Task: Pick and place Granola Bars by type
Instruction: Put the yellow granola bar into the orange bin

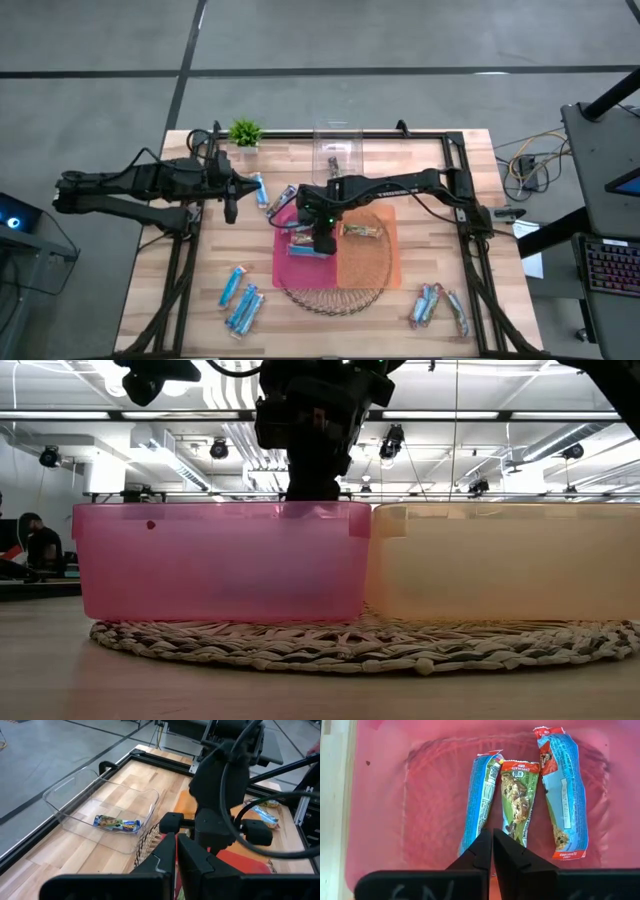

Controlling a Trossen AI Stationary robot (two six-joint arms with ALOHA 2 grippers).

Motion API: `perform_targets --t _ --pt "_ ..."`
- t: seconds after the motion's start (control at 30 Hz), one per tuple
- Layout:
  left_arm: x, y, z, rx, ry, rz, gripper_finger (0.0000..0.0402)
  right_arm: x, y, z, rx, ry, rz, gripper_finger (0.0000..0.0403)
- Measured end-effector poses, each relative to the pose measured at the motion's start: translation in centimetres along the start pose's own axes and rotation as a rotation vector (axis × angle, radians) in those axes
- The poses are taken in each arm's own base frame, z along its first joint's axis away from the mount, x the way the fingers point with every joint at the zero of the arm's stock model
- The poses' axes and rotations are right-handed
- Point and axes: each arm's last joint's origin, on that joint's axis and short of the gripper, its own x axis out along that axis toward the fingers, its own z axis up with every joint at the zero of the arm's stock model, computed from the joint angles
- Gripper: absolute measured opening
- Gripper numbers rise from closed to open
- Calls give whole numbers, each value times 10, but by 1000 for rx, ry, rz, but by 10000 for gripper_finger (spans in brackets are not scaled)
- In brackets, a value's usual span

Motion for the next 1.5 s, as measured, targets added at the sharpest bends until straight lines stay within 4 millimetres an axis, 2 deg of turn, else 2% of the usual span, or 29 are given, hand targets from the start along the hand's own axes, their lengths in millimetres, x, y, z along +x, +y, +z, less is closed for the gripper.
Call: perform_targets --t 0.13,0.37,0.53,0.73,1.0,1.13,1.33,1.5 --pt "1 0 0 -9 2 1 0 -32 10 1 -28 -43 3 8" --pt "0 0 0 -17 0 -1 0 -115 35 -5 -117 -185 -4 8" --pt "0 0 0 -17 -1 -2 0 -171 50 -16 -134 -321 -34 8" --pt "0 0 0 -19 -3 -2 0 -220 63 -34 -126 -440 -89 8" --pt "0 0 0 -26 -3 -3 0 -244 72 -61 -148 -488 -78 8" --pt "0 0 0 -36 -3 -3 0 -249 73 -79 -137 -570 -60 8" --pt "0 0 0 -42 -3 -3 0 -243 69 -108 -110 -726 -19 8" --pt "1 0 0 -42 0 -2 0 -223 66 -134 -100 -775 19 8"
